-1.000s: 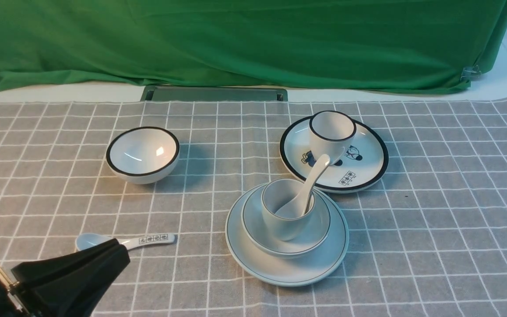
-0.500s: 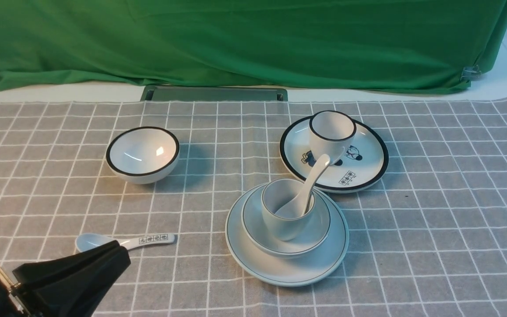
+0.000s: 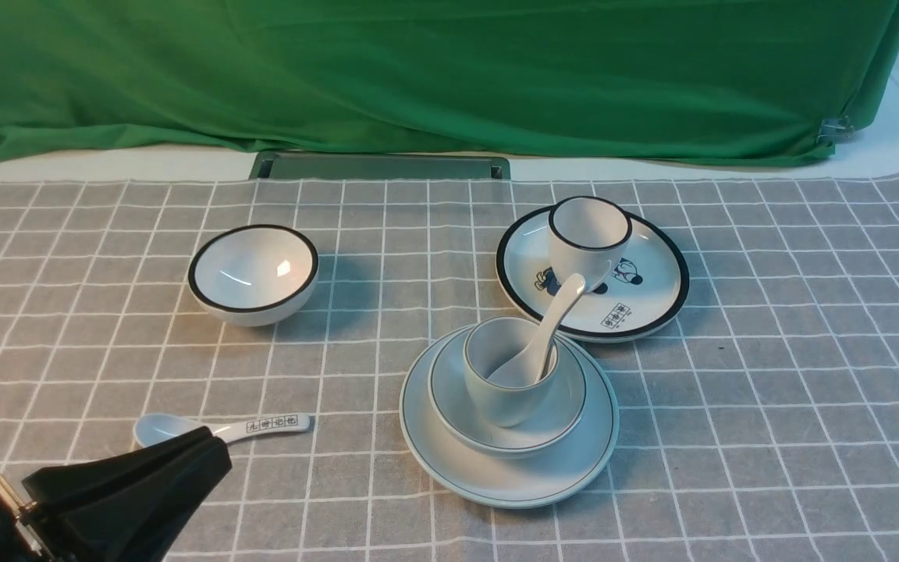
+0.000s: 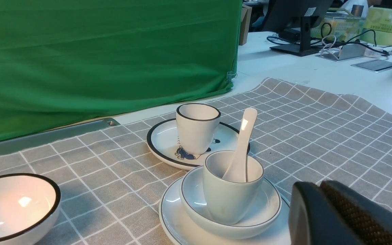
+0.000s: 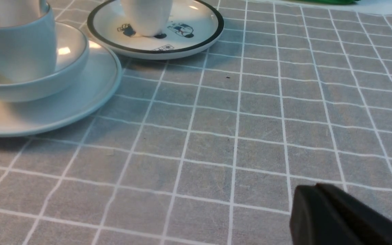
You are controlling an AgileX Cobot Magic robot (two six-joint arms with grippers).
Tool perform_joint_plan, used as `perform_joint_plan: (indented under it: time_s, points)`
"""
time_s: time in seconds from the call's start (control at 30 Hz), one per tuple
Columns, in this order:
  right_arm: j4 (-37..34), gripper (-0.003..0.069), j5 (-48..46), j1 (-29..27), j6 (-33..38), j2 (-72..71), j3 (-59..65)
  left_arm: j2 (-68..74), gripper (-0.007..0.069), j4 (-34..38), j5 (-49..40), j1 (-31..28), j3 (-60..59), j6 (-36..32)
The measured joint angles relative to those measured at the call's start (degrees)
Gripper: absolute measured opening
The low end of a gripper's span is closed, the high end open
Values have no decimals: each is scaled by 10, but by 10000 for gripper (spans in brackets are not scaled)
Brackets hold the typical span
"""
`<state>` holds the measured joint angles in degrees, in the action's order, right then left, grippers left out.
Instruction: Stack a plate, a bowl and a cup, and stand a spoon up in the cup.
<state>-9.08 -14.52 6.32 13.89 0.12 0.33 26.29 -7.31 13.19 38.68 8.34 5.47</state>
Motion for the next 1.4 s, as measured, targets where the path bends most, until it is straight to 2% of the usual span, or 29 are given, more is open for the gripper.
perform_joint_plan:
  time_s: [0.17, 0.27, 0.37, 0.47, 0.5, 0.53, 0.63, 0.67, 0.77, 0.83, 0.9, 1.4]
  points:
    - [0, 34, 0, 0, 0, 0, 0, 0, 12, 0, 0, 0, 0, -16]
    - [0, 49, 0, 0, 0, 0, 0, -14, 12, 12, -16, -23, -1, -36]
    - [0, 59, 0, 0, 0, 0, 0, -53, 12, 37, -48, -84, -1, -38]
    - [0, 66, 0, 0, 0, 0, 0, -111, 12, 60, -84, -185, -15, -50]
    - [0, 66, 0, 0, 0, 0, 0, -115, 12, 61, -85, -191, -15, -55]
    - [0, 66, 0, 0, 0, 0, 0, -145, 12, 73, -91, -244, -34, -68]
    - [0, 66, 0, 0, 0, 0, 0, -201, 12, 105, -105, -334, -77, -83]
    - [0, 66, 0, 0, 0, 0, 0, -205, 12, 106, -105, -339, -80, -83]
    - [0, 74, -1, 0, 0, 0, 0, -256, 12, 123, -196, -396, -85, -86]
    - [0, 80, 1, 0, 0, 0, 0, -261, 12, 127, -254, -408, -87, -88]
    - [0, 85, 1, 0, 0, 0, 0, -262, 12, 130, -272, -411, -88, -91]
    - [0, 120, 2, -4, 0, -1, 0, -262, 13, 99, -267, -411, -88, -92]
